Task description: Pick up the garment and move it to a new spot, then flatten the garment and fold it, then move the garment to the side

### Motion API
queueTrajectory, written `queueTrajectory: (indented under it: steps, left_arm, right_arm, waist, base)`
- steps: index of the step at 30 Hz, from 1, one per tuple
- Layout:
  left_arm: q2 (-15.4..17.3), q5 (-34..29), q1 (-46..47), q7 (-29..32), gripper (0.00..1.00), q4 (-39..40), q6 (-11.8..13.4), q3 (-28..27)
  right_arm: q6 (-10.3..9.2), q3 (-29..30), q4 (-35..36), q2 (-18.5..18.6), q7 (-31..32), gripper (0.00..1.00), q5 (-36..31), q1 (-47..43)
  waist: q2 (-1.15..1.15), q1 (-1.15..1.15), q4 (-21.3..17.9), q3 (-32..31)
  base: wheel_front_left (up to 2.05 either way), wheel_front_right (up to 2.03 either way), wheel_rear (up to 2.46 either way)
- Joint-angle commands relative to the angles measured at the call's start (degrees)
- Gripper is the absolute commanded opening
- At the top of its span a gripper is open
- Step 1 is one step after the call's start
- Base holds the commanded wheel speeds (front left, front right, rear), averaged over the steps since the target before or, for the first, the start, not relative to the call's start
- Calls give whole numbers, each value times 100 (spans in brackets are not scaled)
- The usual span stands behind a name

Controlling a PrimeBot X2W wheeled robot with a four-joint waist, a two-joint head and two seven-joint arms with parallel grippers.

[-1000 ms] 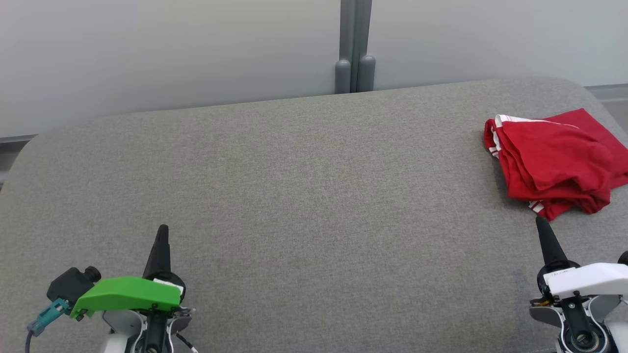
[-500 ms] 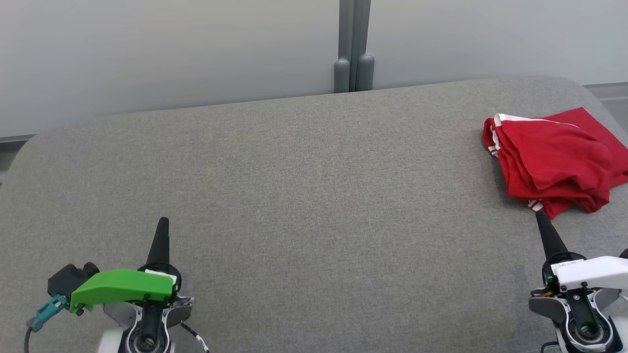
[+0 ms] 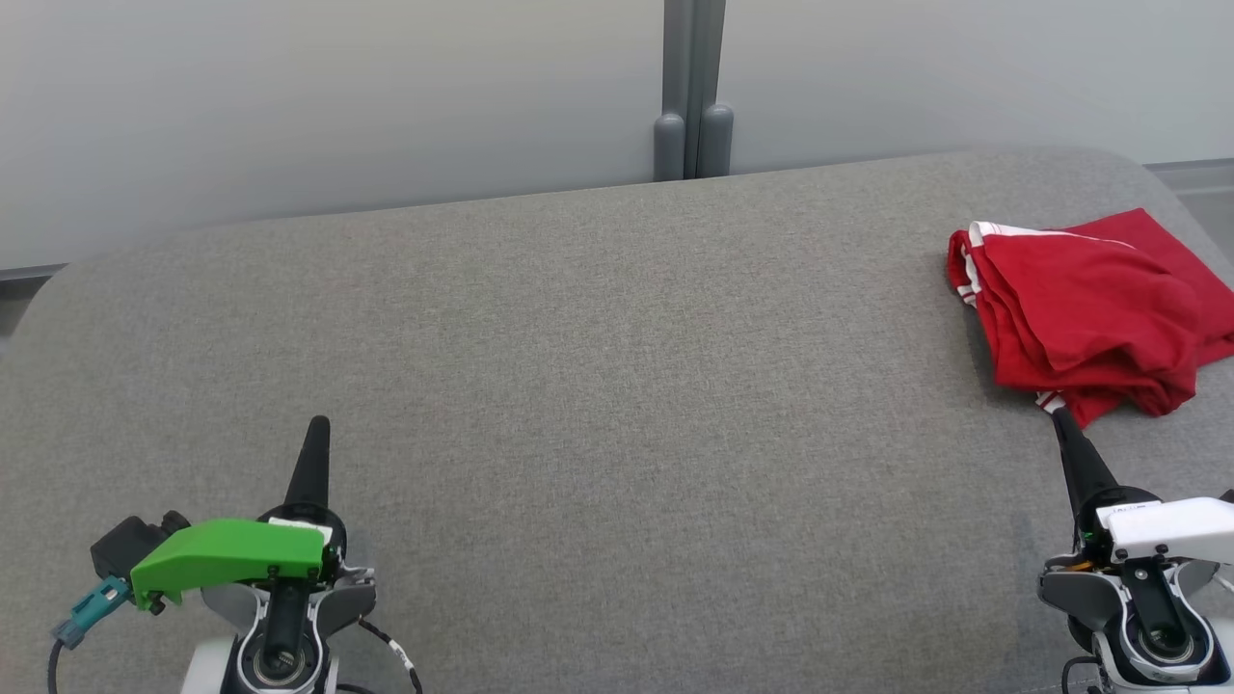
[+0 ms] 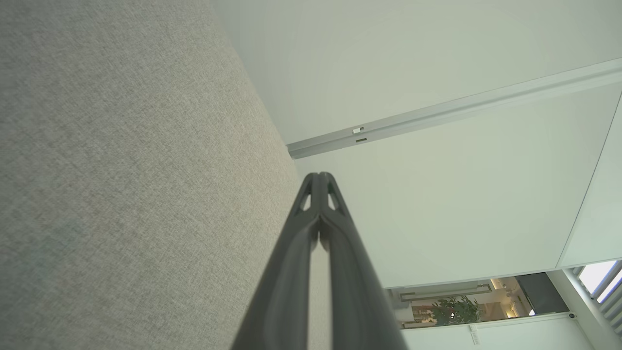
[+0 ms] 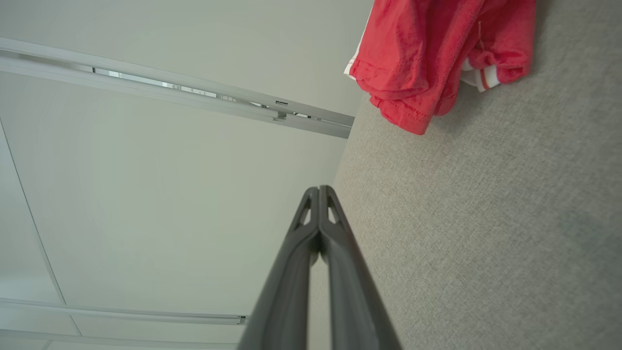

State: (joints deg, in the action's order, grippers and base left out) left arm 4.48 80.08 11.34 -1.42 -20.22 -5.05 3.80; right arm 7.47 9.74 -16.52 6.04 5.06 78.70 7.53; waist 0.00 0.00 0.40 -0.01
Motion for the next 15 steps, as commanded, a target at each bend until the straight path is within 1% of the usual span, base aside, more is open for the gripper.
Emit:
queueTrajectory:
  steps: [1,15]
  left_arm:
    - [-10,123,155,22,0,13,-48,-40]
    - [-85,645,278,152,0,-124,-141,-147]
  right_arm:
    - [3,36,0,2,46,0,114,135]
    - [3,190,-131,-77,259,0,629,253]
  waist:
    - [0,0,-1,1]
    - [0,0,-17,13]
  base:
    - [0,0,0]
    - [0,0,0]
